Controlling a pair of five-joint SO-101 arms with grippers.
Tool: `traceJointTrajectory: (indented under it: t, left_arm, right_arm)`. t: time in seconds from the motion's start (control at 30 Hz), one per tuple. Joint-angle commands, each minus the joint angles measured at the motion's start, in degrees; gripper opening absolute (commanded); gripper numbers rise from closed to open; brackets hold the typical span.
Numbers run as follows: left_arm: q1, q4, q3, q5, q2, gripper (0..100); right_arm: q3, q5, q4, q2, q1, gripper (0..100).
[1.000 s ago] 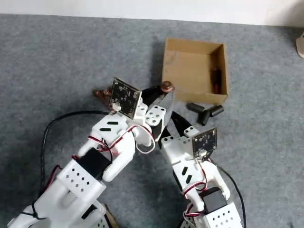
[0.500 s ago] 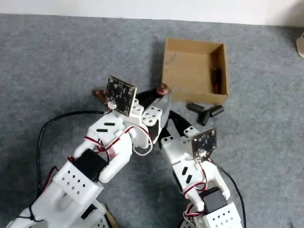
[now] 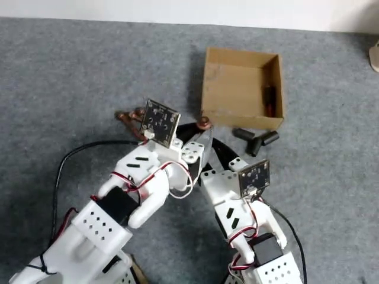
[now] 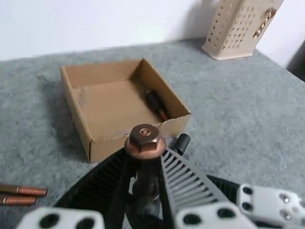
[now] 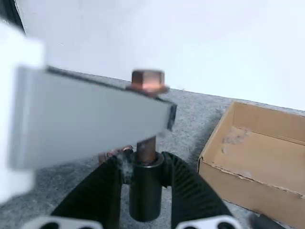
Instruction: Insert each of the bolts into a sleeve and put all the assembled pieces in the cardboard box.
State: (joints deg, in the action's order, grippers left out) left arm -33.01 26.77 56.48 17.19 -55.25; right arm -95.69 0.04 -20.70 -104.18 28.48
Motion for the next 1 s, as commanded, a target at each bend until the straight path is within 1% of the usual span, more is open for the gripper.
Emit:
traceJointTrajectory:
  t: [0.0, 0.2, 0.33, 0.4, 0.47, 0.57, 0.63, 0.7, 0.77, 0.8, 0.87, 0.97]
  left_arm:
    - [0.0, -0.3, 2.9, 0.4, -1.0, 1]
    - [-1.6, -0.4, 13.1, 0.4, -1.1, 1]
    - [-1.0, -5.8, 15.9, 0.2, -1.1, 1]
    - [-1.2, -6.9, 17.1, 0.3, -1.1, 4]
    - [-1.5, -7.0, 18.4, 0.3, -1.1, 13]
    - [-0.8, -7.2, 21.1, 0.4, -1.1, 35]
    - [-0.7, -7.1, 22.0, 0.4, -1.1, 48]
    - [-0.7, -7.1, 22.2, 0.4, -1.1, 57]
    - [0.1, -7.0, 22.2, 0.4, -1.1, 62]
    - [1.3, -7.0, 22.3, 0.4, -1.1, 62]
    - [4.8, -7.0, 22.3, 0.4, -1.1, 62]
    - [11.0, -7.0, 22.1, 0.4, -1.1, 63]
  right_arm:
    - [-6.5, 0.4, 2.0, -1.0, 0.1, 0.4]
    - [-6.5, 0.4, 2.0, -1.0, 0.0, 0.4]
    - [-6.5, 0.4, 1.9, -1.0, 0.0, 0.4]
    - [-6.5, 0.4, 1.9, -1.0, 0.0, 0.4]
    - [-6.5, 0.4, 1.9, -1.0, 0.0, 0.4]
    - [-6.4, 0.6, 1.9, -1.0, -0.1, 0.4]
    - [-6.3, 0.6, 1.8, -1.0, -0.2, 0.4]
    - [-6.3, 0.4, 1.8, -1.0, -2.1, 0.4]
    - [-6.3, 0.4, 1.7, -0.9, -4.8, 0.4]
    - [-6.3, 0.4, 1.7, -0.9, -6.2, 0.4]
    - [-6.3, 0.7, 1.7, -0.9, -8.2, 0.4]
    - [-6.1, 0.8, 1.7, -0.5, -9.3, 0.4]
